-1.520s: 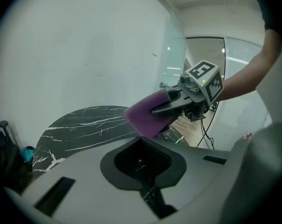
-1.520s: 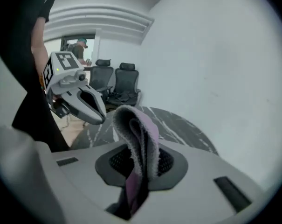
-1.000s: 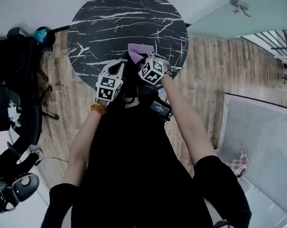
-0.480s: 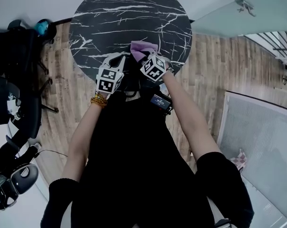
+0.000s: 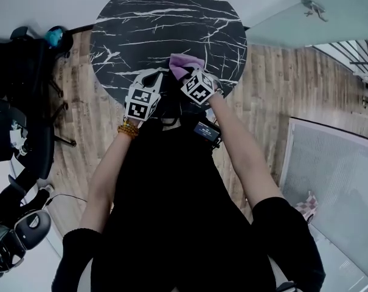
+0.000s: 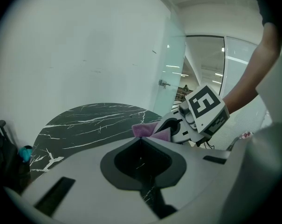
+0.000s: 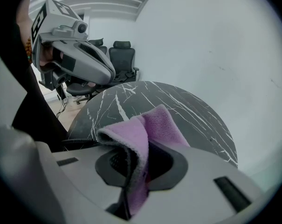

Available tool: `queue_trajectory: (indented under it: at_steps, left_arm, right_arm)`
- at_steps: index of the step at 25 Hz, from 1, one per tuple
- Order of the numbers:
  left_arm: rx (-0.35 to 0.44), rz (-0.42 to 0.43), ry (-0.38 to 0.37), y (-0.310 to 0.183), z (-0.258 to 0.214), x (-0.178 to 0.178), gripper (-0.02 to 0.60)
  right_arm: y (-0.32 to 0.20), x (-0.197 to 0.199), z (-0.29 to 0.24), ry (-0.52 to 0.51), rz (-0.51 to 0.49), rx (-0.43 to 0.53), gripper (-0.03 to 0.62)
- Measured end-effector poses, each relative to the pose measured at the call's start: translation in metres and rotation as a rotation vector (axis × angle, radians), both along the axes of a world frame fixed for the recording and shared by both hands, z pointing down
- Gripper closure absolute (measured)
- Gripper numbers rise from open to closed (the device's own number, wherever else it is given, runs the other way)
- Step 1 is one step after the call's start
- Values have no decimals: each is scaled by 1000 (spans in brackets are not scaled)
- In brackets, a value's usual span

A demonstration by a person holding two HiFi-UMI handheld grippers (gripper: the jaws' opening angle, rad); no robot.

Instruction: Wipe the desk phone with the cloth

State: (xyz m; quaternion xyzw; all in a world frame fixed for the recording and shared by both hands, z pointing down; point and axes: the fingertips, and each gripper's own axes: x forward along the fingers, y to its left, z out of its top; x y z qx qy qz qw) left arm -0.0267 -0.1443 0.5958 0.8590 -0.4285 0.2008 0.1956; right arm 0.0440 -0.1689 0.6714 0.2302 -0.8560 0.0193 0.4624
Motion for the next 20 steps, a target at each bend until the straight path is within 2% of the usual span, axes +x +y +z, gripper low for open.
queue_trajectory:
  at_steps: [20]
  left_arm:
    - [-15, 11, -4, 6, 6, 3, 568]
  right_arm:
    - [6, 2, 4, -39, 67, -37, 534]
